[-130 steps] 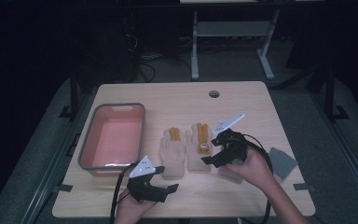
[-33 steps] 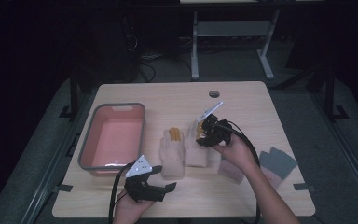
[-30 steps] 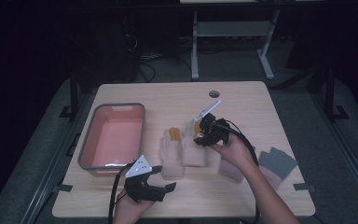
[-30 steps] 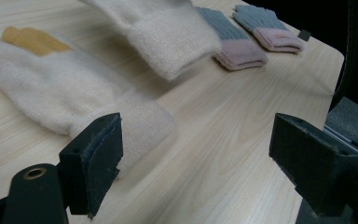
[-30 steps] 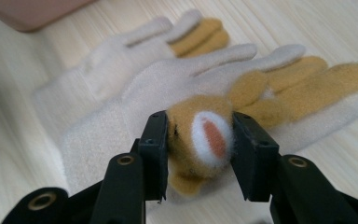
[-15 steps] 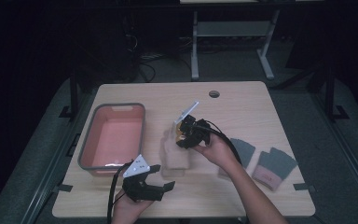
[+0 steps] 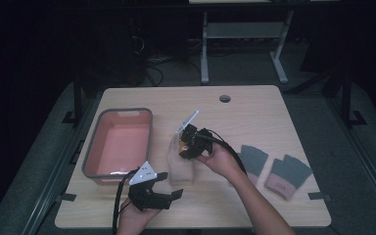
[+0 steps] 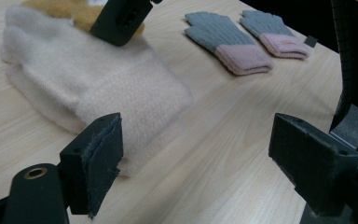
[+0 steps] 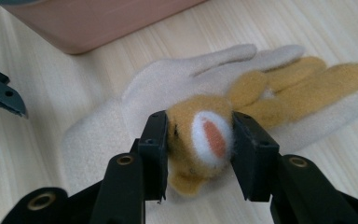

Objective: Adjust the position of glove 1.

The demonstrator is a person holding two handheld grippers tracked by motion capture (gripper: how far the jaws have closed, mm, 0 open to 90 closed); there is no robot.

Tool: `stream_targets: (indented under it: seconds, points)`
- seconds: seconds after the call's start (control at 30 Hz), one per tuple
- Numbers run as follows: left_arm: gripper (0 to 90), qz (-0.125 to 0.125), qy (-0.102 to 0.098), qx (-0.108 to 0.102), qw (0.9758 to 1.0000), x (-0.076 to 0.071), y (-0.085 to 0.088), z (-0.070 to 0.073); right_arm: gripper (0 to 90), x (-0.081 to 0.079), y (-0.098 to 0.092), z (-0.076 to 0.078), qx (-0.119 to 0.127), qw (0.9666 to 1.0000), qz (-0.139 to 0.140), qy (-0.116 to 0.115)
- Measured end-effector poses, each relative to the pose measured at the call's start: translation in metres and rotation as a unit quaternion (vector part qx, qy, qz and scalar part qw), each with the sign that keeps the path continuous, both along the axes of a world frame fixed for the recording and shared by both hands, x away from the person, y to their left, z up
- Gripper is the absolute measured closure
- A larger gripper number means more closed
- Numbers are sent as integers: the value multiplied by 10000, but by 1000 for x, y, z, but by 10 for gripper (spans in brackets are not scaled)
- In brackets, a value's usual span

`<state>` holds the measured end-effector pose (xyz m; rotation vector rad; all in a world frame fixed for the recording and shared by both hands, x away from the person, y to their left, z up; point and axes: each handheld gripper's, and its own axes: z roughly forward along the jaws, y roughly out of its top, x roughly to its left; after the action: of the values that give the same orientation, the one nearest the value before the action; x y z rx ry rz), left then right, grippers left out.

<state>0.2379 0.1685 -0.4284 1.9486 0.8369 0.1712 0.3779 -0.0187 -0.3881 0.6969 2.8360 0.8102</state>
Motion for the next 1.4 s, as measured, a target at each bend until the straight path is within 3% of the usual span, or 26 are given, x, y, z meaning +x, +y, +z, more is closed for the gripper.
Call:
stream_targets:
  seconds: [0.33, 0.5, 0.63, 0.77, 0.9, 1.07, 1.1, 1.4]
  points:
    - [177, 23, 0, 46, 10000, 1, 0, -1, 573, 4, -1, -20, -72, 9998, -127, 167]
    - [177, 23, -3, 42, 10000, 1, 0, -1, 501, 6, -3, -25, -50, 9995, -152, 280]
    - [177, 27, -2, 48, 10000, 1, 0, 0, 430, 4, 0, -17, 56, 9998, -121, 131]
    - [177, 27, -1, 39, 10000, 0, 0, 0, 431, 2, 9, -18, 50, 10000, 12, -9]
    - [177, 24, 4, 40, 10000, 0, 0, -1, 432, 4, 17, -22, 36, 9999, 104, 34]
    - [177, 23, -2, 21, 10000, 0, 1, 0, 420, 2, 32, -29, -95, 9996, 243, -135]
    - [177, 25, -3, -10, 10000, 0, 1, 0, 416, 1, 36, -32, -211, 9992, 296, -170]
    - [177, 13, -17, 4, 10000, -1, 0, 0, 444, 4, 35, -40, -411, 9988, 241, -76]
